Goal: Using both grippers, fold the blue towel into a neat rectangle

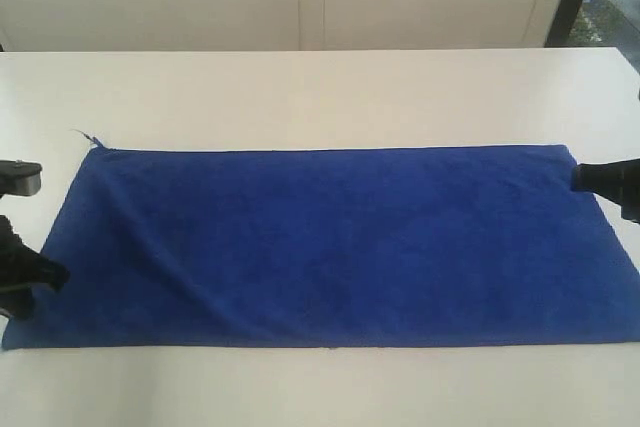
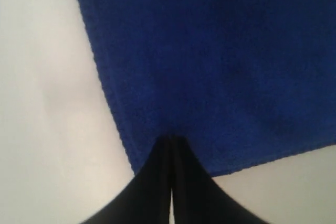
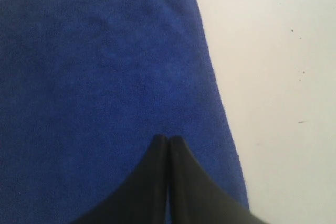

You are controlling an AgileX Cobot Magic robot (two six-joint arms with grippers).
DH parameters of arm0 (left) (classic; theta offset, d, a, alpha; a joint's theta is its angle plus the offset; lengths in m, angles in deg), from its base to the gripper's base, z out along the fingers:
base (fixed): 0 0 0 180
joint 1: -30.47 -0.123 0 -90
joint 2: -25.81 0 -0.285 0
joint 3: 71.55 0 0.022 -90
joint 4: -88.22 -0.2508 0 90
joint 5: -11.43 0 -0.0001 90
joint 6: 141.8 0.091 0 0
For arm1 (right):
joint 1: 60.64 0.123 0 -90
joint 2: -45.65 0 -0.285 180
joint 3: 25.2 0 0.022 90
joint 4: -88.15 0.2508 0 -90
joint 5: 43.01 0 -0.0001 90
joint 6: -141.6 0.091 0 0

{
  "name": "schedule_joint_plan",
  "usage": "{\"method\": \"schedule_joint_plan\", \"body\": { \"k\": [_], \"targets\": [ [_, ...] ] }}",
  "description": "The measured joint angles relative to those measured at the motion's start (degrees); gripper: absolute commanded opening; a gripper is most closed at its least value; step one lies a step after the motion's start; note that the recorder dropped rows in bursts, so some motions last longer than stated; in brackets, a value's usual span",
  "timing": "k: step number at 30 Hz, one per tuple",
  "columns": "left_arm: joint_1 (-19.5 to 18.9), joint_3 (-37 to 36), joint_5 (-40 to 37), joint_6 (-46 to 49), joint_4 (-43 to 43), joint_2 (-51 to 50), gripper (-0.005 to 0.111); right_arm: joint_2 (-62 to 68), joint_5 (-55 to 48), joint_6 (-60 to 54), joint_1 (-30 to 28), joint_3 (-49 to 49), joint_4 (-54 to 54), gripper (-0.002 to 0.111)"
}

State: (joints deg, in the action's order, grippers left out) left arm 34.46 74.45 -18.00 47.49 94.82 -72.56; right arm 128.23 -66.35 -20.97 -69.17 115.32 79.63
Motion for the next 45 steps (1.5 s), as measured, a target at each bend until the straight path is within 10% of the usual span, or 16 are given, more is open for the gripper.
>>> {"method": "schedule_joint_plan", "body": {
  "k": [45],
  "targets": [
    [0.0, -0.1, -2.8, 1.8, -1.9, -3.6, 0.000, 0.0, 0.0, 0.0, 0.0, 0.0, 0.3, 0.000]
  ]
}}
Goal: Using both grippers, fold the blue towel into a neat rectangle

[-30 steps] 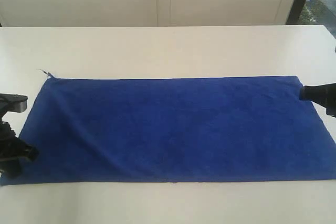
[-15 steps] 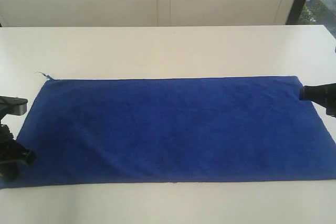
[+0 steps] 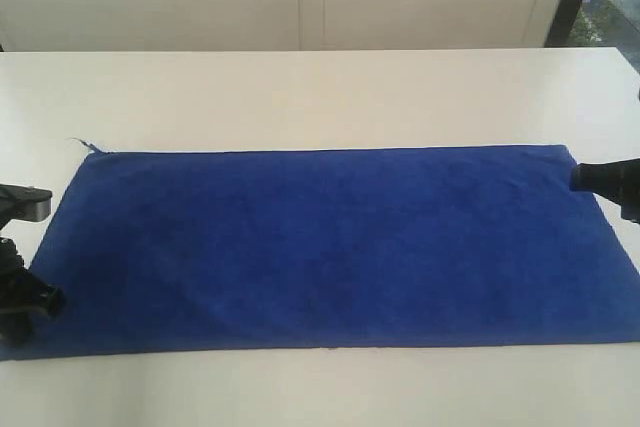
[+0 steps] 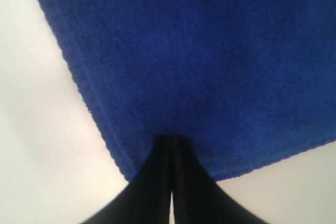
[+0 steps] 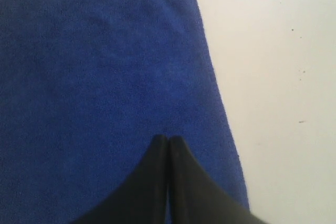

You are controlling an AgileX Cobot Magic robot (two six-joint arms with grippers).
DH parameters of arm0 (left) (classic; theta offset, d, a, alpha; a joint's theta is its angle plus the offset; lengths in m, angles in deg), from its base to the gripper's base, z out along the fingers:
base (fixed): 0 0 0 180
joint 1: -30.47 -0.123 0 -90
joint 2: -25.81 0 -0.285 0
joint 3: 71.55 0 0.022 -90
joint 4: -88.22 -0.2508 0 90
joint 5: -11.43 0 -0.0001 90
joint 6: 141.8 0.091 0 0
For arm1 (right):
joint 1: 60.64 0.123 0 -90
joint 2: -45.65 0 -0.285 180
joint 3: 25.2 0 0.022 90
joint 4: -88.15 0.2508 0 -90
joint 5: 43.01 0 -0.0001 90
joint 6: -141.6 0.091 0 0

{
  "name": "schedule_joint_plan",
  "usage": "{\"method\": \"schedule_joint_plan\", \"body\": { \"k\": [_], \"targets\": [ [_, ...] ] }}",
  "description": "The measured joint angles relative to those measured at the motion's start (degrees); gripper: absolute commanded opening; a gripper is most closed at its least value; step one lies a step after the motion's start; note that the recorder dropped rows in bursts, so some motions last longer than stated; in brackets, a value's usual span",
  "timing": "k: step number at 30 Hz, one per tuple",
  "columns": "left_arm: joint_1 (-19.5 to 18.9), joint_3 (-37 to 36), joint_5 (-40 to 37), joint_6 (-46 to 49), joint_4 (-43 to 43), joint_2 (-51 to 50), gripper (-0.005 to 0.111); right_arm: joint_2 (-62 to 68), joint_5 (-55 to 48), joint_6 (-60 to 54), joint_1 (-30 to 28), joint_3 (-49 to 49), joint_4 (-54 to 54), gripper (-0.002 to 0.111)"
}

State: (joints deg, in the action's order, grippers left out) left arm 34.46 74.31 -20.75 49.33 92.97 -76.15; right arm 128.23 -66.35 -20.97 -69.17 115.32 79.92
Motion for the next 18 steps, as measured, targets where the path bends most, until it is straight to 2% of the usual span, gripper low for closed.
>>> {"method": "schedule_joint_plan", "body": {
  "k": [18],
  "targets": [
    [0.0, 0.0, -0.6, -0.1, -2.6, 0.0, 0.000, 0.0, 0.0, 0.0, 0.0, 0.0, 0.0, 0.000]
  ]
}}
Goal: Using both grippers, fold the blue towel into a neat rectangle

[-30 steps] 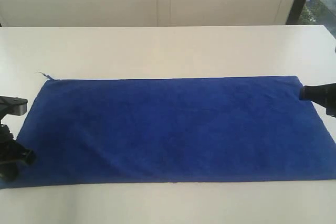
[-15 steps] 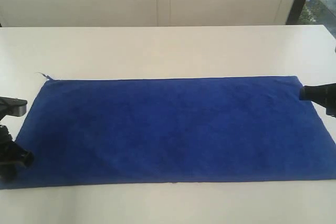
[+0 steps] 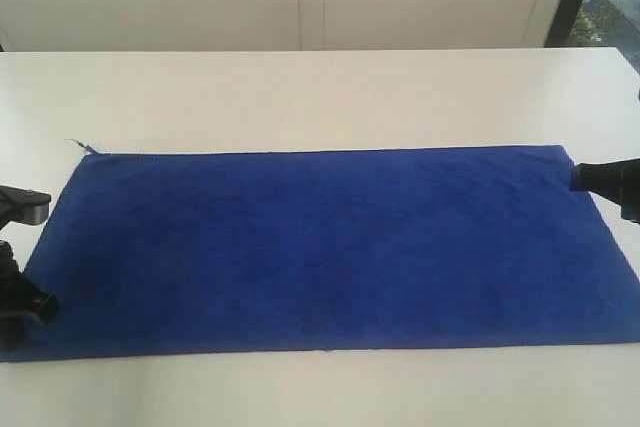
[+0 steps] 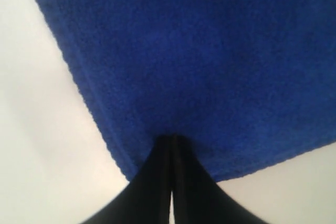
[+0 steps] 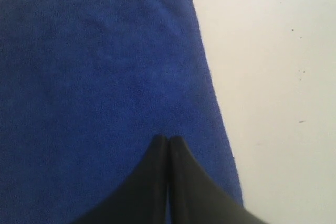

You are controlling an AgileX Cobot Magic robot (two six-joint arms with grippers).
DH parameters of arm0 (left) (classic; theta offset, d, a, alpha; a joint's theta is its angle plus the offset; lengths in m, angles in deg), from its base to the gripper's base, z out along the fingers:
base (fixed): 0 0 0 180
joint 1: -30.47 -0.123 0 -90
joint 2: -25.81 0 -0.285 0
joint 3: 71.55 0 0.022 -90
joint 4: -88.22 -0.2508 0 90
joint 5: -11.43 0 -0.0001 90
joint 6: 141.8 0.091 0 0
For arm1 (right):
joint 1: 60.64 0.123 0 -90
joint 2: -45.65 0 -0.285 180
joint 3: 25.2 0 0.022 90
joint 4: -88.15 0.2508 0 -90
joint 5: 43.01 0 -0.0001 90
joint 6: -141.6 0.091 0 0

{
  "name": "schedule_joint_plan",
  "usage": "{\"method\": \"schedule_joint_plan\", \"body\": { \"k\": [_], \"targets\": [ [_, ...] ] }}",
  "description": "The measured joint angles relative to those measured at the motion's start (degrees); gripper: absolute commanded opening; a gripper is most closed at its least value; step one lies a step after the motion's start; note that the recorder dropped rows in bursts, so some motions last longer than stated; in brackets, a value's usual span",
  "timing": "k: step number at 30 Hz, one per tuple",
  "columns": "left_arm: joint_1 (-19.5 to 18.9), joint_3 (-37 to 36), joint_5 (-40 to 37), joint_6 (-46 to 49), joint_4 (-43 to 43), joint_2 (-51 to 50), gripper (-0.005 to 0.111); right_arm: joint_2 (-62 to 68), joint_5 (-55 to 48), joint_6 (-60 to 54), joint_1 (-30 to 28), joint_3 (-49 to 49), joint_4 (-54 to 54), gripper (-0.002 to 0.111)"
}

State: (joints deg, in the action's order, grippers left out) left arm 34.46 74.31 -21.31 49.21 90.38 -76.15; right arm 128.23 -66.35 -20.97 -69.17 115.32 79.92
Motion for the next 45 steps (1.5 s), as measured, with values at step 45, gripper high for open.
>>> {"method": "schedule_joint_plan", "body": {
  "k": [45],
  "targets": [
    [0.0, 1.3, -1.8, -0.2, -0.5, 0.2, 0.025, 0.0, 0.0, 0.0, 0.0, 0.0, 0.0, 0.000]
  ]
}}
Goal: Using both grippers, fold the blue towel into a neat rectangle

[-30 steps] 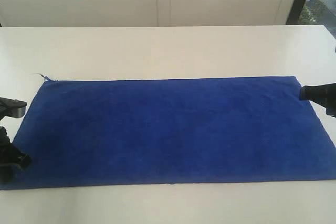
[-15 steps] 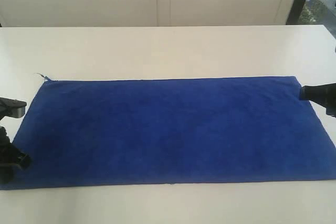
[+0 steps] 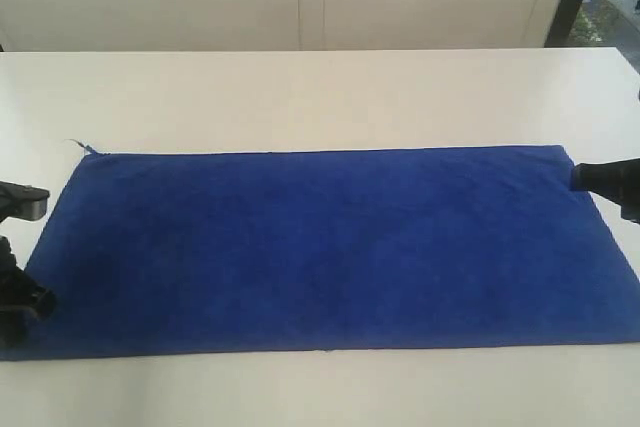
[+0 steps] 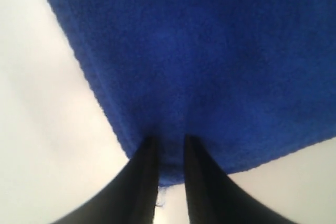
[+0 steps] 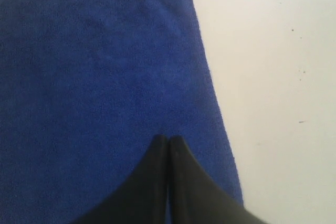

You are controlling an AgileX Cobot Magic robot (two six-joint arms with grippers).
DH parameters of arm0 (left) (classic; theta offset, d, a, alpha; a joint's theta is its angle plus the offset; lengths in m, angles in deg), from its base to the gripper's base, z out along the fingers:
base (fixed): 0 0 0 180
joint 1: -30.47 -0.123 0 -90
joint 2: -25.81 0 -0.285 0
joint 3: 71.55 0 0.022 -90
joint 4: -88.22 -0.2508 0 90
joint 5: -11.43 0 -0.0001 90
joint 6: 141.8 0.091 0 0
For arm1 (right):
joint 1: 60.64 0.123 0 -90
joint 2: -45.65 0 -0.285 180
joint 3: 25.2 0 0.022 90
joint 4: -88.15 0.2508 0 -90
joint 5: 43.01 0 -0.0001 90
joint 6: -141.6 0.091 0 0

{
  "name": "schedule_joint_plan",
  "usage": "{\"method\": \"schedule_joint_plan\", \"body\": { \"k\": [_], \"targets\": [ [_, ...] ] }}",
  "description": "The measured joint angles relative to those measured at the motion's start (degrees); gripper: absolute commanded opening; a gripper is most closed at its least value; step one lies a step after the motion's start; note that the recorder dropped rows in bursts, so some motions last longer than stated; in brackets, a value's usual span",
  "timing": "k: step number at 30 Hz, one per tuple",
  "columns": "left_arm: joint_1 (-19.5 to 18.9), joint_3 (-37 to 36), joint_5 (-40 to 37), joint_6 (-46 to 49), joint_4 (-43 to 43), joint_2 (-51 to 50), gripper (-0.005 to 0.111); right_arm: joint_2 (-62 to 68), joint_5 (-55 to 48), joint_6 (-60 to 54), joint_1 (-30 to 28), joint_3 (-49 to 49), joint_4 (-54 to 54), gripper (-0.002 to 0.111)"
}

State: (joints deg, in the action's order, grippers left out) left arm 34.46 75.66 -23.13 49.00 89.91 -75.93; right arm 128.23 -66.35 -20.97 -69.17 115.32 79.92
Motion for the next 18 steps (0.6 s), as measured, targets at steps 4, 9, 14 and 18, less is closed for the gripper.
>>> {"method": "schedule_joint_plan", "body": {
  "k": [4, 9, 14, 18],
  "targets": [
    [0.0, 0.2, -0.2, 0.0, 0.0, 2.2, 0.025, 0.0, 0.0, 0.0, 0.0, 0.0, 0.0, 0.000],
    [0.0, 0.2, 0.0, 0.0, 0.0, 5.8, 0.025, 0.0, 0.0, 0.0, 0.0, 0.0, 0.0, 0.000],
    [0.0, 0.2, 0.5, 0.0, 0.3, 7.3, 0.023, 0.0, 0.0, 0.0, 0.0, 0.0, 0.0, 0.000],
    [0.0, 0.2, 1.0, 0.0, 0.8, 7.3, 0.010, 0.0, 0.0, 0.0, 0.0, 0.0, 0.0, 0.000]
  ]
}}
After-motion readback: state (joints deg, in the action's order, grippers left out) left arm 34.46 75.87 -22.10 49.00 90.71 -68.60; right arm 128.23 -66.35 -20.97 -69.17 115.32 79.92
